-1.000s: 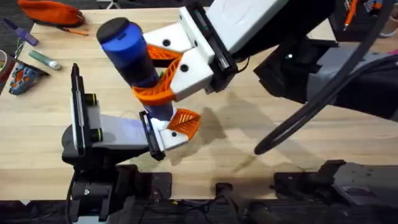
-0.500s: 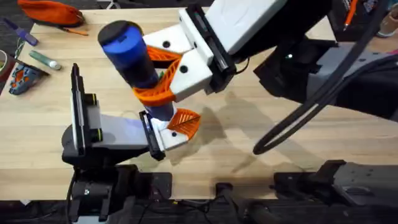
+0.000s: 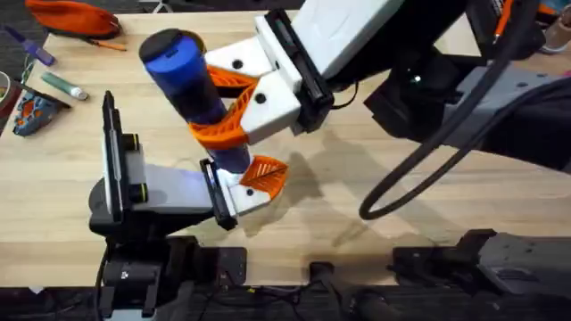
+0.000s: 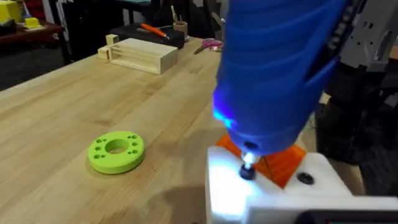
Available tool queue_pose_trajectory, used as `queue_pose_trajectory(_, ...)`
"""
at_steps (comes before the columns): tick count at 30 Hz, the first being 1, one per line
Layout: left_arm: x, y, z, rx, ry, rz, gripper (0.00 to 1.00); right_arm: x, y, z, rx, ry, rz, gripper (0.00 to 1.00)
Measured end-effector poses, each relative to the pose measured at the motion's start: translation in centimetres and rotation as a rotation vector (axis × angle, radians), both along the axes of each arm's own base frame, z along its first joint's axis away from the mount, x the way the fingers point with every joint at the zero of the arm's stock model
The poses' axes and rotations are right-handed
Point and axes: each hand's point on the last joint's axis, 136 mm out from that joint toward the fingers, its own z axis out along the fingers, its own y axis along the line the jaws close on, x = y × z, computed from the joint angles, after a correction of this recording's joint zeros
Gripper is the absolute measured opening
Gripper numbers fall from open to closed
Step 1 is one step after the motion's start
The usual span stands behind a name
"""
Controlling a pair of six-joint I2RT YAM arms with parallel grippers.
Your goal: Pick up the gripper from the table and insert it into the empty holder that is missing its gripper. Then pick up a screw, insert it into the mounting hole, and use the screwdriver to tighten it. Finally, clean up the table by picking up the vegetable and placing it into the bucket.
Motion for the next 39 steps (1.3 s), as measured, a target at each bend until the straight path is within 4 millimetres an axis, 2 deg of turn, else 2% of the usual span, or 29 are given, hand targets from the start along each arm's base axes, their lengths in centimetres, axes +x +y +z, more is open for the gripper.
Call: queue_pose_trajectory(39, 0.2, 0.07, -0.06, -0.001, 0.008, 0.011, 0.005, 0.22, 0.27, -0.18, 0.024, -0.071, 0.003, 0.022)
